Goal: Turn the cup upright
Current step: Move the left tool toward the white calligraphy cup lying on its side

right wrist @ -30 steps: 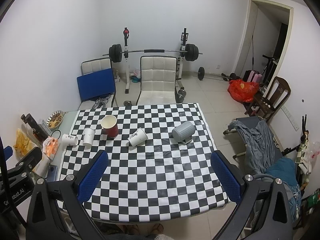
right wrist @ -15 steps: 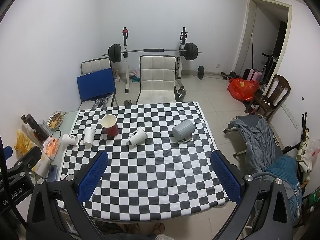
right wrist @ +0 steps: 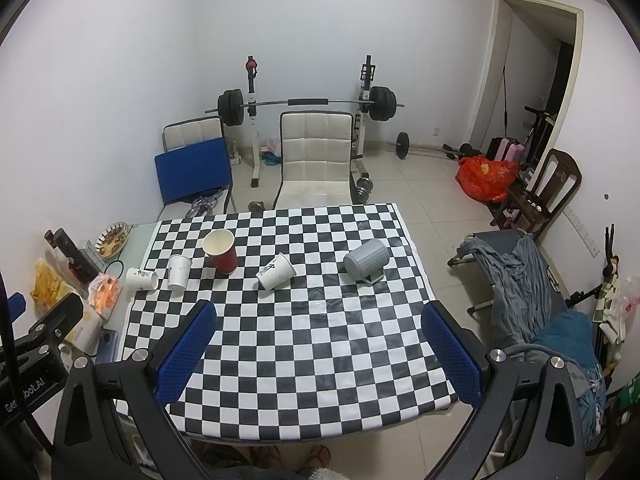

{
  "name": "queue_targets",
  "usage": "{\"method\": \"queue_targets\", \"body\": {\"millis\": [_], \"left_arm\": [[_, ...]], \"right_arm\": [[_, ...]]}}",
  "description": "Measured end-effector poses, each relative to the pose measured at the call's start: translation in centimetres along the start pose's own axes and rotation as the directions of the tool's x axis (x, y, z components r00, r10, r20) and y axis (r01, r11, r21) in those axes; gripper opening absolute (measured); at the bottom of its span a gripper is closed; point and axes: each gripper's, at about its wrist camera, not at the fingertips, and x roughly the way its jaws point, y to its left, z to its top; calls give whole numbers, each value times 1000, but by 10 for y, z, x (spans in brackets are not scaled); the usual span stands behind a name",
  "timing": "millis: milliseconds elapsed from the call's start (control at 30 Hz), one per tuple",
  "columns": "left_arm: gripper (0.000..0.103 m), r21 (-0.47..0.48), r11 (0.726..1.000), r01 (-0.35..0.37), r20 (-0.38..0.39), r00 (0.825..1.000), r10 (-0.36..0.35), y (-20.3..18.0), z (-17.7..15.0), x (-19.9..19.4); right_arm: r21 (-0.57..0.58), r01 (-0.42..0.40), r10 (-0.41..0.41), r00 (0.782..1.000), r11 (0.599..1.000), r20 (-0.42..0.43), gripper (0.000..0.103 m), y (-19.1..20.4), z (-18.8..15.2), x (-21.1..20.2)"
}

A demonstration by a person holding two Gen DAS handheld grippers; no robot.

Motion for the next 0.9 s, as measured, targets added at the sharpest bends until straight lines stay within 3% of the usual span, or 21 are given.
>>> {"method": "queue_targets", "body": {"millis": [167,400,633,900], "left_arm": [[103,-7,1000,-11,1,1000,11,-3,-1,-2],[103,-116,984,-137,-96,987,127,15,-1,37],[103,-190,913,-361,-218,922,320,56,-26,98],[103,-196,861,-469,-344,855,387,93,-46,165]], "right_arm": [[2,-14,14,1000,1000,-8,103,0,0,1],[-8,-70,69,994,998,-81,103,11,-9,49],[-77,-141,122,971,987,-207,103,52,-32,147],[-167,-173,116,946,971,-304,103,116,-48,242]]}}
